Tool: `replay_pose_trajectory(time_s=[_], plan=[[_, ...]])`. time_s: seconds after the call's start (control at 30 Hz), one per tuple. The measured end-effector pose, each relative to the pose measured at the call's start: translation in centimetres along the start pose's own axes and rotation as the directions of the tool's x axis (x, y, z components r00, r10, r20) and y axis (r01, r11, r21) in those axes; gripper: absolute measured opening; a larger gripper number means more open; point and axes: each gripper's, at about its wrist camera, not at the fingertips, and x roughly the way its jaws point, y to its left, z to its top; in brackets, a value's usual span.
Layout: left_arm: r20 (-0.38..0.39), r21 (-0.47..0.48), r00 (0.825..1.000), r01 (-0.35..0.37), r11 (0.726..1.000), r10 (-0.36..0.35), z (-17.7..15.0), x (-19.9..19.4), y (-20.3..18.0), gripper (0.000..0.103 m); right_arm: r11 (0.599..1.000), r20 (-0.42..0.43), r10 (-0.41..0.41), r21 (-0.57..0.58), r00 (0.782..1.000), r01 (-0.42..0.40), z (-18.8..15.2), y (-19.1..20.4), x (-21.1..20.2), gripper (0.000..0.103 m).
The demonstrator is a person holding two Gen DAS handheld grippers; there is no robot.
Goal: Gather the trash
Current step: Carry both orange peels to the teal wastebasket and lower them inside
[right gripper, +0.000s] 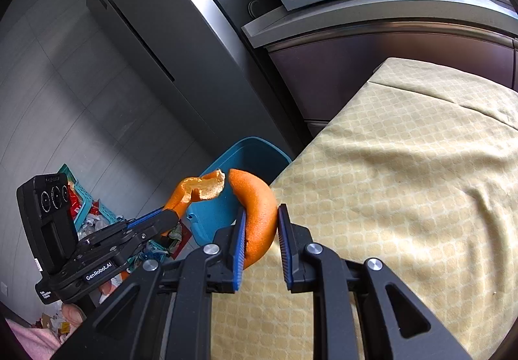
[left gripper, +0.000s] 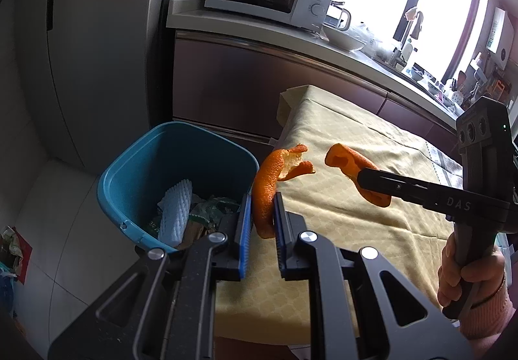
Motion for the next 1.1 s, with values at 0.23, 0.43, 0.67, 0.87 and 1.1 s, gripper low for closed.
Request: replay_pose_trajectory(time_s=[0.23, 0.43, 0.67, 0.87, 1.1], plan=[[0.001, -0.023, 1.0, -0.013, 1.0, 0.013, 0.1, 0.1, 1.0, 0.014, 1.0, -0.014, 0.01, -0.004, 1.0, -0.01, 0.4, 0.5, 1.0, 0.018], [0.0, -0.036, 1.0, -0.027, 0.999, 0.027, 0.2, 0.2, 1.7, 0.014, 1.0, -0.026, 0.012, -0.018, 1.0, -0.012, 0.7, 1.1, 1.6, 0.018], [0.0, -0.048, 0.999, -0.036, 0.998, 0.036, 0.4, 0.4, 2.5, 0.014, 1.0, -0.041, 0.012, -0.028, 0.999, -0.013, 1.2, 1.3, 2.4, 0.018], [-0.001, -0.058, 0.999, -0.043, 0.997, 0.044, 0.4, 0.6, 3.2, 0.014, 0.999, -0.054, 0.012, -0.029, 0.998, -0.014, 1.5, 1.4, 3.3, 0.018], [-0.006, -0.063, 0.998, -0.06, 0.996, 0.06, 0.6, 1.2, 3.8, 0.014, 0.999, -0.07, 0.006, -0.044, 0.998, -0.009, 1.7, 2.0, 4.3, 0.018]])
